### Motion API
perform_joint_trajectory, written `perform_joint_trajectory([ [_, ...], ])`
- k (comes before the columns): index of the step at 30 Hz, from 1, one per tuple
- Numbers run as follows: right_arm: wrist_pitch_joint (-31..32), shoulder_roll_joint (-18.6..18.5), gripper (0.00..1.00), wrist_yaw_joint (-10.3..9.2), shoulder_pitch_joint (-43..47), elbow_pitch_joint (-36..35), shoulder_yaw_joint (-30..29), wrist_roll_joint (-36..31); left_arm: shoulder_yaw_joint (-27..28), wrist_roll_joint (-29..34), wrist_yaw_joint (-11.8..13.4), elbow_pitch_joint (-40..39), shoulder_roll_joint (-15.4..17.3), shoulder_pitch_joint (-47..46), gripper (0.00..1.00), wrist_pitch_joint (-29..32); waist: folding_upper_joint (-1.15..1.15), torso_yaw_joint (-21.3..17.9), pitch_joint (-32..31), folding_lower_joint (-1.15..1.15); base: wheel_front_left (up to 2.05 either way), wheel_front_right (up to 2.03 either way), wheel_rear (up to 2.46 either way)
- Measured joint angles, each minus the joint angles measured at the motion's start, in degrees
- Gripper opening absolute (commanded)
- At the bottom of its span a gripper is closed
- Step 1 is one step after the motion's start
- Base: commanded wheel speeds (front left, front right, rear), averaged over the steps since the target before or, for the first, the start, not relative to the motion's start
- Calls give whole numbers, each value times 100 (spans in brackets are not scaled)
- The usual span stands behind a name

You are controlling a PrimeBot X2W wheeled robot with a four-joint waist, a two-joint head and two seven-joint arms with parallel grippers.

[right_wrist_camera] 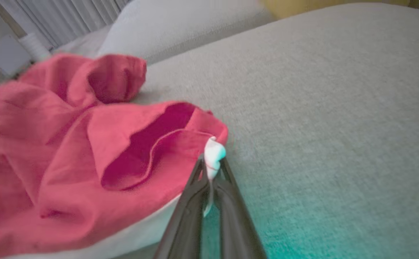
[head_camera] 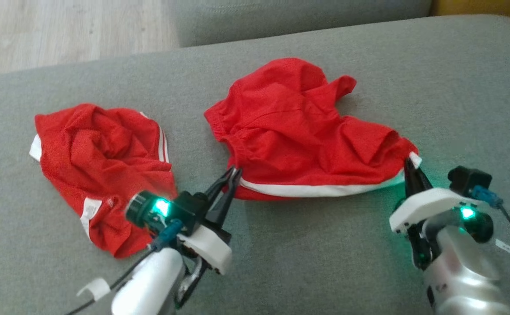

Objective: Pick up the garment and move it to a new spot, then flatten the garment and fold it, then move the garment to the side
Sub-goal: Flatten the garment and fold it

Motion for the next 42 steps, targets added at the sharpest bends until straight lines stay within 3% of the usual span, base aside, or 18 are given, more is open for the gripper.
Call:
perform_joint_trajectory([
  [3,133,0,0,0,-1,-375,370,934,8,15,-69,-75,207,-140,0,153,0,-58,-105,0,0,0,0],
  [7,485,-1,0,0,-69,-1042,614,1712,122,12,-219,-147,483,-806,0,424,0,-126,-257,0,0,0,0],
  [16,1280,-12,0,0,-852,-2151,865,2332,285,-277,-414,189,777,-2521,0,960,0,-319,-616,0,0,0,0],
  [20,1158,-23,0,0,-1332,-2658,828,2182,246,-382,-420,480,789,-3120,0,982,0,-431,-782,0,0,0,0],
  [27,698,-80,0,0,-1584,-3319,201,537,397,-602,-410,649,710,-3629,0,652,0,-445,-970,0,0,0,0],
  [34,1168,-68,0,0,-809,-3367,-266,250,400,-998,-410,609,499,-3055,0,564,0,-348,-966,0,0,0,0],
  [42,1596,-41,0,0,-833,-3384,-387,-75,557,-1380,-402,546,444,-2824,0,619,0,-323,-496,0,0,0,0],
])
